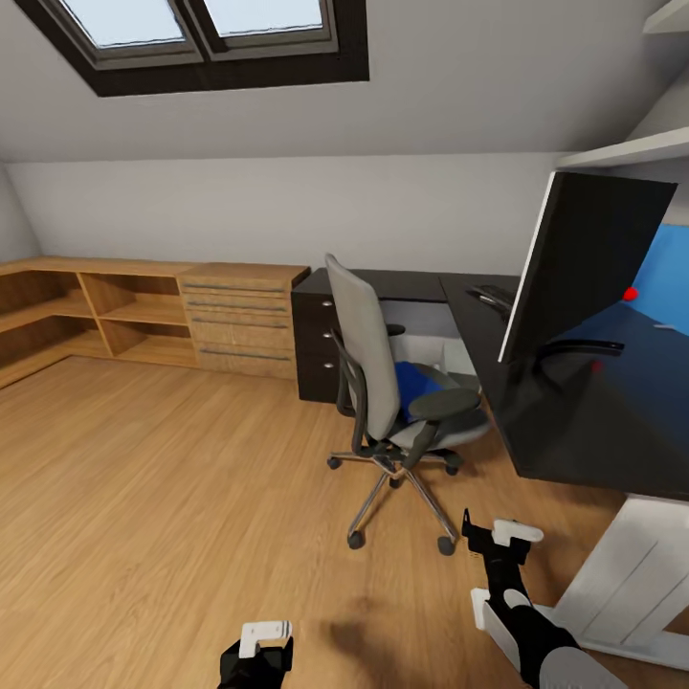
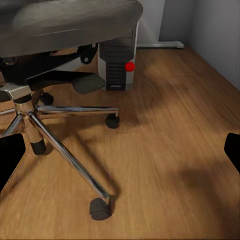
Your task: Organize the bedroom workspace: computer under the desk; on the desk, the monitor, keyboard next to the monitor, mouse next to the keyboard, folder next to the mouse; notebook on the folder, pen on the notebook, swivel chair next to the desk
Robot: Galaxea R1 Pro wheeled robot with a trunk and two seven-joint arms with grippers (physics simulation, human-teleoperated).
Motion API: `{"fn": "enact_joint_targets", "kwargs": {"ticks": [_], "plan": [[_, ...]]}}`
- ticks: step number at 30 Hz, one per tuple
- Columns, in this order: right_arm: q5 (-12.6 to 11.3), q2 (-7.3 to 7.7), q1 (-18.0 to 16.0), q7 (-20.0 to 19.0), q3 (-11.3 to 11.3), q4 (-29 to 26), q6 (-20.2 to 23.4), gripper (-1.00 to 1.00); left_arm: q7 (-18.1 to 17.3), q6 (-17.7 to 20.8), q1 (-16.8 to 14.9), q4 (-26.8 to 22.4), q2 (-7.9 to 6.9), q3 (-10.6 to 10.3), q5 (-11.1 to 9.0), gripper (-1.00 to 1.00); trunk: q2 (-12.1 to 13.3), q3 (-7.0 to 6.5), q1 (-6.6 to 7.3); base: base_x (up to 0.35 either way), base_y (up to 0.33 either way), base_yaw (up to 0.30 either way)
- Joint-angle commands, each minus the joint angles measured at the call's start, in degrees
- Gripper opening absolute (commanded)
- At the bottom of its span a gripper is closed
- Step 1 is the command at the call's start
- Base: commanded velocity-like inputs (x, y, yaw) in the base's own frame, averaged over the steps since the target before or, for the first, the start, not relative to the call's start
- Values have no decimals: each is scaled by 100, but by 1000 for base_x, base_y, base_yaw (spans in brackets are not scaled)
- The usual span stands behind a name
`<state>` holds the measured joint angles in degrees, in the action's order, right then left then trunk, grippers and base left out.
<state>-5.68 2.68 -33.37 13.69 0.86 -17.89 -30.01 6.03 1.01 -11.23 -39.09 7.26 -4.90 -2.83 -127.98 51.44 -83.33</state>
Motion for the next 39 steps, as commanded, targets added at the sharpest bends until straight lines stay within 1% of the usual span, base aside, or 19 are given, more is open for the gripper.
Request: {"fn": "enact_joint_targets", "kwargs": {"ticks": [1,13,20,32,39], "plan": [[-59,2,-32,-15,11,2,-18,100,44,11,-2,-5,-5,-29,-29,100,-2,5,0,80,0,0],[-40,-1,-327,-16,11,8,15,100,47,12,-2,-6,-19,-26,-25,100,-2,5,0,54,0,0],[-38,0,-357,-16,11,33,3,100,53,16,-2,-3,-24,-28,-32,100,-2,5,0,241,0,0],[-38,-3,-361,-16,9,33,-13,100,56,13,-2,-2,-27,-28,-33,100,-2,5,0,67,0,0],[-38,-4,-363,-16,10,32,-21,100,56,14,-2,-2,-31,-29,-33,100,-2,5,0,193,0,0]]}}
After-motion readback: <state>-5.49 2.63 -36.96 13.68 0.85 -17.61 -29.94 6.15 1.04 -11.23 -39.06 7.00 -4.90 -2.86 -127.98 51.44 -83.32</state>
